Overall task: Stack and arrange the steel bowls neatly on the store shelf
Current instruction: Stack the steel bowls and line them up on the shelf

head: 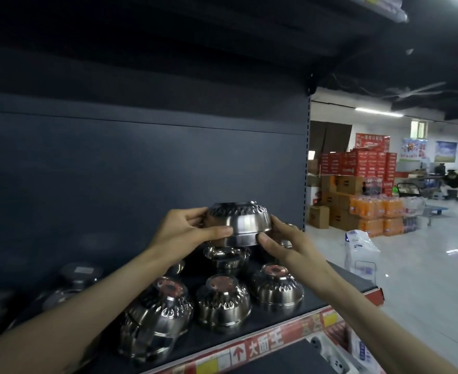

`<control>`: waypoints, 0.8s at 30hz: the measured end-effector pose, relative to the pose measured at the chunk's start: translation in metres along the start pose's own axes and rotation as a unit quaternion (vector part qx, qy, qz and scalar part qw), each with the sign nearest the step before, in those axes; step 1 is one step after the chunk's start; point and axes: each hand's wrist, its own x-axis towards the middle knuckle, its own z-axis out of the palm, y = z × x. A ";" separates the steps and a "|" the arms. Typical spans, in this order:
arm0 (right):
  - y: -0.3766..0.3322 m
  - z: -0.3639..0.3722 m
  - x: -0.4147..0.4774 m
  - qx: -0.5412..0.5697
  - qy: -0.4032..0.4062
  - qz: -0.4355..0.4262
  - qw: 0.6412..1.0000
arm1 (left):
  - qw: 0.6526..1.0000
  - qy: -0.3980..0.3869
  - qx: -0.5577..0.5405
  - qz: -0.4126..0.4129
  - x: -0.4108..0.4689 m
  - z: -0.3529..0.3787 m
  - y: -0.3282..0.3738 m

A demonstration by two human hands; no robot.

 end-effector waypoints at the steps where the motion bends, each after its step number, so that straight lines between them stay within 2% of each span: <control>1: -0.002 0.000 -0.001 0.002 -0.004 -0.005 1.000 | 1.000 0.001 0.004 0.002 -0.001 -0.002 0.000; 8: -0.003 -0.001 -0.005 -0.020 0.005 0.005 1.000 | 1.000 0.005 0.015 0.009 -0.002 -0.001 -0.002; 16: -0.009 0.001 -0.010 0.000 0.018 0.018 1.000 | 0.995 0.000 0.070 0.071 -0.018 0.006 0.006; 19: -0.022 -0.003 -0.011 0.053 0.028 0.032 0.998 | 0.990 -0.016 0.094 0.106 -0.029 0.006 0.005; 24: -0.032 -0.004 -0.005 0.143 0.059 0.115 0.981 | 0.972 -0.038 0.195 0.124 -0.038 0.009 -0.013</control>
